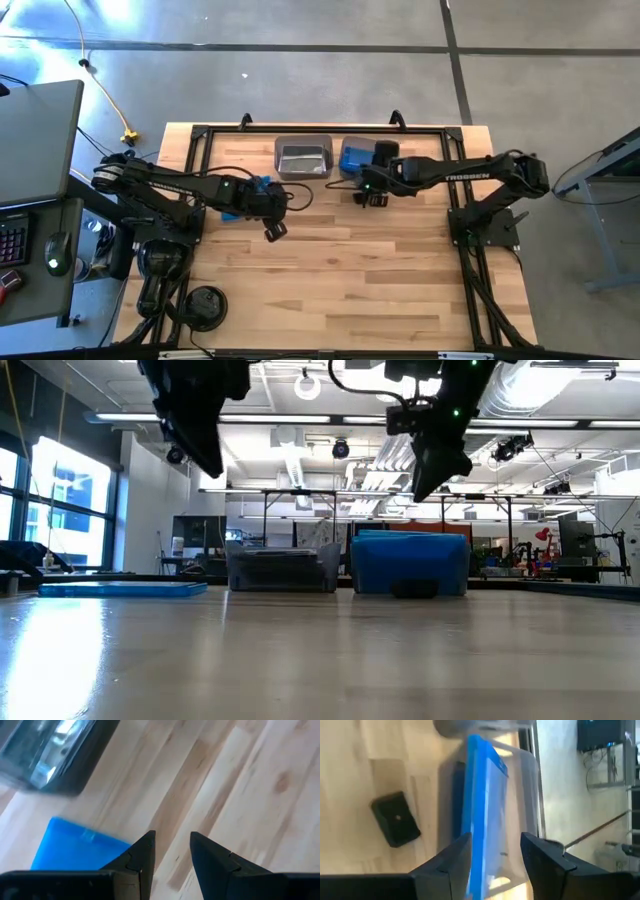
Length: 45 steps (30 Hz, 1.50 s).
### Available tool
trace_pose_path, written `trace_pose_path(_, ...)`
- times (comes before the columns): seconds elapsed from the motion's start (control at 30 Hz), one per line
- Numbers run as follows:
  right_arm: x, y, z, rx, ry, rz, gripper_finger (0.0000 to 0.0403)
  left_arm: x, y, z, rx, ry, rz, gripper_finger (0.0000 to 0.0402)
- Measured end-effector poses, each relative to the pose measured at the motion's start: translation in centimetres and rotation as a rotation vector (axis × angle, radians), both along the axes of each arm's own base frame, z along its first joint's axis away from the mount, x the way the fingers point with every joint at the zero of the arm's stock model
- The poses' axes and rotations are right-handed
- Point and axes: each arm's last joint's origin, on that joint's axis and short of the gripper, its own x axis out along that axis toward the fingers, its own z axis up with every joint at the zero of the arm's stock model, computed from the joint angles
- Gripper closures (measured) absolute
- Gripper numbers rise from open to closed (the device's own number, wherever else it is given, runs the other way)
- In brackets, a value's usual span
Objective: Pick & place jewel cases by type
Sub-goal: Put the blue CD case into the right black bin
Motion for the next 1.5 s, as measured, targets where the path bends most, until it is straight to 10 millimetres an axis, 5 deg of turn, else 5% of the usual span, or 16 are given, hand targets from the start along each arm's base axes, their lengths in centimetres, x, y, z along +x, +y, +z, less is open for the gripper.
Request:
trace_pose_path(0.43, 4.4, 4.6, 1.4, 0.194, -0.383, 0.398, 0.0237, -3.6, 0.5, -5.4, -0.023, 0.298, 0.199, 0.0283)
trace_pose_path(0.7, 8.2, 5.9, -2.3, 0.107, -0.384, 0.555, 0.0237, -5.8, 0.8, -8.7, -0.032, 0.409, 0.298, 0.0283)
trace_pose_path(0.93, 11.2, 5.5, -4.5, 0.154, -0.558, 0.645, 0.0237, -6.8, 1.6, -9.0, 0.015, 0.447, 0.464, 0.0283)
trace_pose_path(1.13, 11.9, 5.7, -6.5, 0.157, -0.522, 0.637, 0.0237, -6.6, 3.0, -9.1, 0.037, 0.408, 0.570, 0.0283)
trace_pose_path(1.5, 11.8, 6.9, -6.4, 0.167, -0.517, 0.666, 0.0237, -6.2, 4.6, -11.2, 0.030, 0.424, 0.645, 0.0283)
